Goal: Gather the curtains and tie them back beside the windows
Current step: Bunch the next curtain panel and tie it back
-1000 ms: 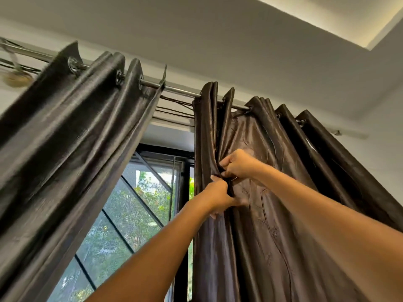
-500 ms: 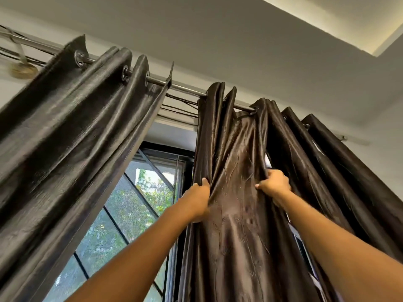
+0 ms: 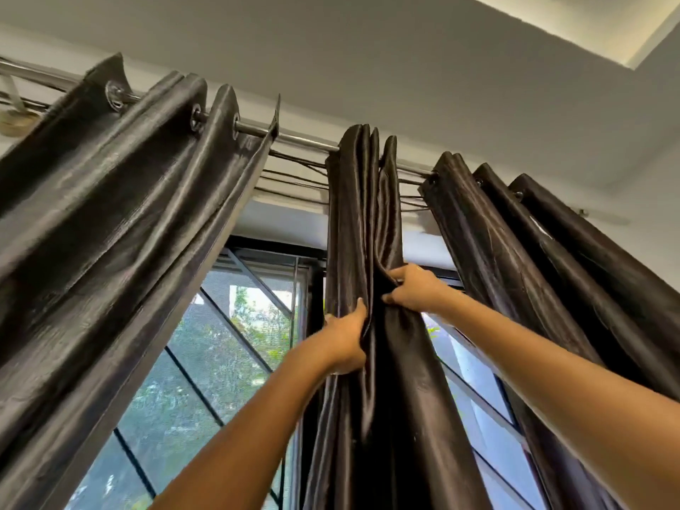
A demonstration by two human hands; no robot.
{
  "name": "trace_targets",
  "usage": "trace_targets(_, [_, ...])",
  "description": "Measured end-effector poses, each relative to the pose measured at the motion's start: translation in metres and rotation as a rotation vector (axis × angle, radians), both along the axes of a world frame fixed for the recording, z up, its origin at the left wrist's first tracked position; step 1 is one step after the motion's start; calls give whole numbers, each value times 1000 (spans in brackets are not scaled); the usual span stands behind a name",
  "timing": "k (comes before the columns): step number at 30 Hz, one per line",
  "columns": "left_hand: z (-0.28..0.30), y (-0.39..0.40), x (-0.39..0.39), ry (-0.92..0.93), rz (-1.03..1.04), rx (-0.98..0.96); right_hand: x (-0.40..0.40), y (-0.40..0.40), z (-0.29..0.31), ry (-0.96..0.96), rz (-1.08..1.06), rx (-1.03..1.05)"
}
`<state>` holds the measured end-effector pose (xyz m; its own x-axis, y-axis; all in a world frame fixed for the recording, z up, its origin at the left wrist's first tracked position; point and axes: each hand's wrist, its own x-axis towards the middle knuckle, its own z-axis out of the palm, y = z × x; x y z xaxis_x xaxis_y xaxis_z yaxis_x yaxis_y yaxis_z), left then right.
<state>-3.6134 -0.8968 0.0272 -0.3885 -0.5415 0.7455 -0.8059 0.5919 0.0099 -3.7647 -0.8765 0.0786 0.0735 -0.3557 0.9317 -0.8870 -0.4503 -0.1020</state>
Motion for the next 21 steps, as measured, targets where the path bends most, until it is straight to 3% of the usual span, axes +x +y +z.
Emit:
trace_targets(6, [-4, 0, -33, 47, -17, 105, -46, -27, -5, -336, 292, 128])
trace_targets(10, [0, -6, -15, 0, 73, 101, -18, -29, 2, -63, 125, 64])
trace_targets(13, [3, -11, 22, -20, 137, 77, 35, -33, 17, 121, 159, 0])
trace_targets(17, [10, -8, 62, 5, -88, 87, 64, -27, 31, 210, 198, -20])
trace_targets(21, [-2, -3, 18, 2, -222, 57, 15, -21, 7, 174, 130, -23])
